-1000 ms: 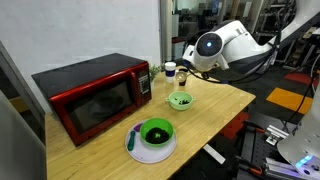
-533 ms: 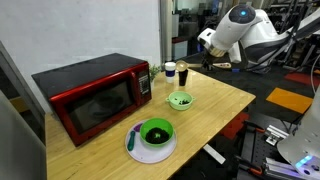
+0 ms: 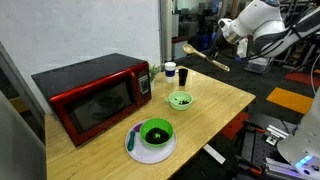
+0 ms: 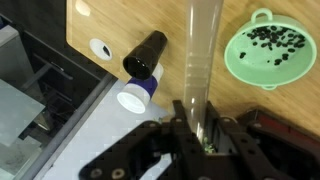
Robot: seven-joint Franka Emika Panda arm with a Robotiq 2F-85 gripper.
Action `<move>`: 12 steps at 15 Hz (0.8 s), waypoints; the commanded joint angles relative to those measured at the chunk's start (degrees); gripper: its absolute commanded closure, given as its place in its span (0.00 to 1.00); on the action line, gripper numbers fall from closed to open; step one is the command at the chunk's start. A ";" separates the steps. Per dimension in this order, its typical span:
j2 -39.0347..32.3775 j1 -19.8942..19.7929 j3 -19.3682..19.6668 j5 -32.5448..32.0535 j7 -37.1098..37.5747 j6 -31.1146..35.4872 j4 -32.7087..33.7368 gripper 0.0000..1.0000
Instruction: Remove the black cup from the light green pot, use the ladle to scoop out some of the contents in the green bowl into the pot
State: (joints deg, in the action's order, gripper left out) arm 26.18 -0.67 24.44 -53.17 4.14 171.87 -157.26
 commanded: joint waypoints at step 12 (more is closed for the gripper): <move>3.01 34.66 31.00 42.18 -11.26 1.70 0.10 0.94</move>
State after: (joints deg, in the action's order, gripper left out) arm 27.94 34.36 56.94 -20.17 -1.76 176.62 -158.43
